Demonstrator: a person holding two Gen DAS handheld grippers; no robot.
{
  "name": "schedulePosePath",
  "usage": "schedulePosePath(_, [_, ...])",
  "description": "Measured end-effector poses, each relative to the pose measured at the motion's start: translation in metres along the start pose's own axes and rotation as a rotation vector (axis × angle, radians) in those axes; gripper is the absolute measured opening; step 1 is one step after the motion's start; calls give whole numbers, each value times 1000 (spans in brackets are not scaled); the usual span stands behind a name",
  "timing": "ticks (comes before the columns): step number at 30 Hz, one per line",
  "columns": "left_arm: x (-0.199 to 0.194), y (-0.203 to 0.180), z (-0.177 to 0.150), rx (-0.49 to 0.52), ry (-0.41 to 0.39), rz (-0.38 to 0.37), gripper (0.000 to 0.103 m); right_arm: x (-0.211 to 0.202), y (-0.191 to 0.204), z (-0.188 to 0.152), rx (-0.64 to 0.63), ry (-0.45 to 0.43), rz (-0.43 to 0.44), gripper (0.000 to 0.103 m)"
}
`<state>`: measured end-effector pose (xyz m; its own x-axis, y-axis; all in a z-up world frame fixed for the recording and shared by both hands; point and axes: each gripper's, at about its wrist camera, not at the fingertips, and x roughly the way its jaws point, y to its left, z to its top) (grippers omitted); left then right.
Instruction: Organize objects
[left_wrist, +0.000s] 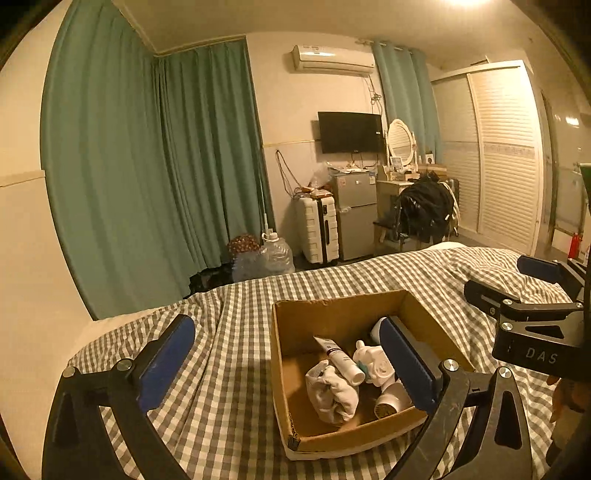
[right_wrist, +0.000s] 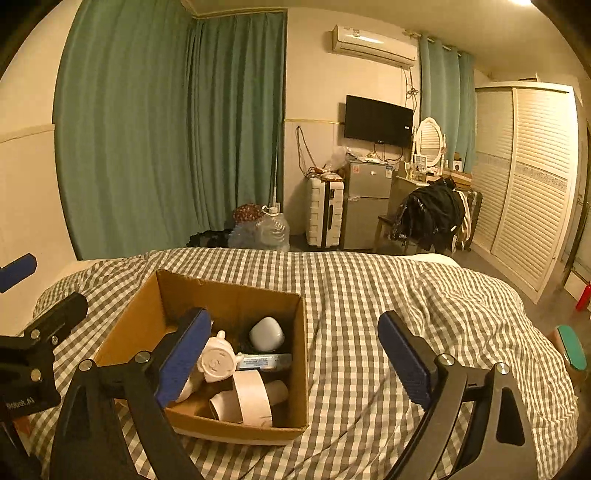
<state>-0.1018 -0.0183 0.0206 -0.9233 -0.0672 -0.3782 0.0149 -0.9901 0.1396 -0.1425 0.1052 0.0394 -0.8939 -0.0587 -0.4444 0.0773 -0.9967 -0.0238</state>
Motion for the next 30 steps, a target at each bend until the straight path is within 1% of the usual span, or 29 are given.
schedulePosePath(5, [-3,5,2,-22,6,3,103,-1,3,-2,5,7,3,93])
schedulePosePath(9, [-5,5,3,-20,-4,14,103,-2,4,-5,1,14,5,93])
schedulePosePath(30, [-4,6,2,-17,11,9,103,0,9,-5,9,27,18,93])
